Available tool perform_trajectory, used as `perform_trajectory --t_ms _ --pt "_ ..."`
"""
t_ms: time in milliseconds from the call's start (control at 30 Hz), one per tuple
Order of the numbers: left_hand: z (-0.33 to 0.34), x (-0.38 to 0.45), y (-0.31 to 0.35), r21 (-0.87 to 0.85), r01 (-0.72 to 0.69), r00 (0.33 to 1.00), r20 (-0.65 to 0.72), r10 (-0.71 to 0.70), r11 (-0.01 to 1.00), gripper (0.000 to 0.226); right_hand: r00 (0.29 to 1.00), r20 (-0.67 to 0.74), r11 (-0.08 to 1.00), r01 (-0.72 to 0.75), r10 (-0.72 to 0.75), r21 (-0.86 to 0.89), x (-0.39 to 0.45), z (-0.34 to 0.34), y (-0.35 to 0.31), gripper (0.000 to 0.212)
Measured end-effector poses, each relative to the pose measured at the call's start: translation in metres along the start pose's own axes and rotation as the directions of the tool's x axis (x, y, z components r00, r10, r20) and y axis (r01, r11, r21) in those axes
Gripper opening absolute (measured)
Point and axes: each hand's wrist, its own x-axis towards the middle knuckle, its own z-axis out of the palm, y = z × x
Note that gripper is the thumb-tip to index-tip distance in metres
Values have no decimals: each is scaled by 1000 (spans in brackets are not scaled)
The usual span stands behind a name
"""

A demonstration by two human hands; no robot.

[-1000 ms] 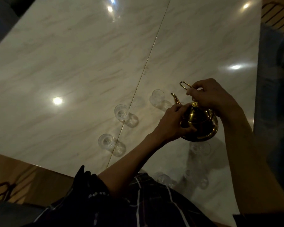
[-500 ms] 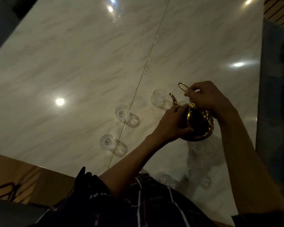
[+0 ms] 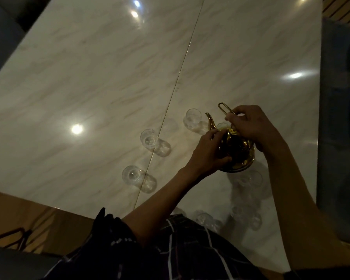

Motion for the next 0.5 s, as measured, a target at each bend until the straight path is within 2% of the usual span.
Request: perform_trajectory --t_ms 300,500 --pt "27 -13 12 -1 -33 999 38 33 999 86 996 -69 998 -59 61 33 -27 -16 33 22" --pt "47 -22 21 -30 -116 990 80 118 993 84 989 -111 995 -95 99 41 -45 -32 51 18"
